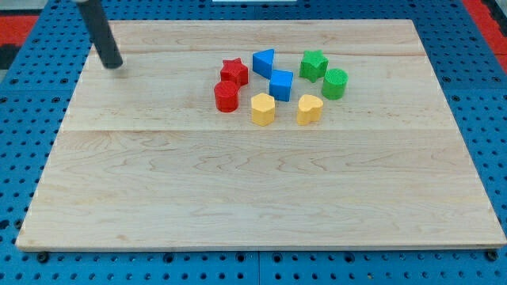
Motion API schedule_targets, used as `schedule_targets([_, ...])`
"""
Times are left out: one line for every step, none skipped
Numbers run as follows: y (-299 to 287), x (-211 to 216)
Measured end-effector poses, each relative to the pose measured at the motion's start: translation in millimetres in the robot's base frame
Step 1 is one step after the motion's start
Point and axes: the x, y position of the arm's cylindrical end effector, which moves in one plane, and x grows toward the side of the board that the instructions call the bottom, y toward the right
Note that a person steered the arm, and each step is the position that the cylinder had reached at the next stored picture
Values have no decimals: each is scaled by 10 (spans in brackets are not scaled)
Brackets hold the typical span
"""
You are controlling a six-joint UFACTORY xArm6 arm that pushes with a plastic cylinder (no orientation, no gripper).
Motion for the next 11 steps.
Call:
schedule_targets([139,-681])
schedule_targets([483,-864])
schedule_targets([1182,-847])
schedule_targets([1775,-843])
schedule_targets([1903,-842])
schedule_targets([1835,-847])
schedule_targets([1805,-749])
schedule_targets([1703,-122])
schedule_targets([974,-128])
schedule_targets([632,-118])
schedule_targets([878,659])
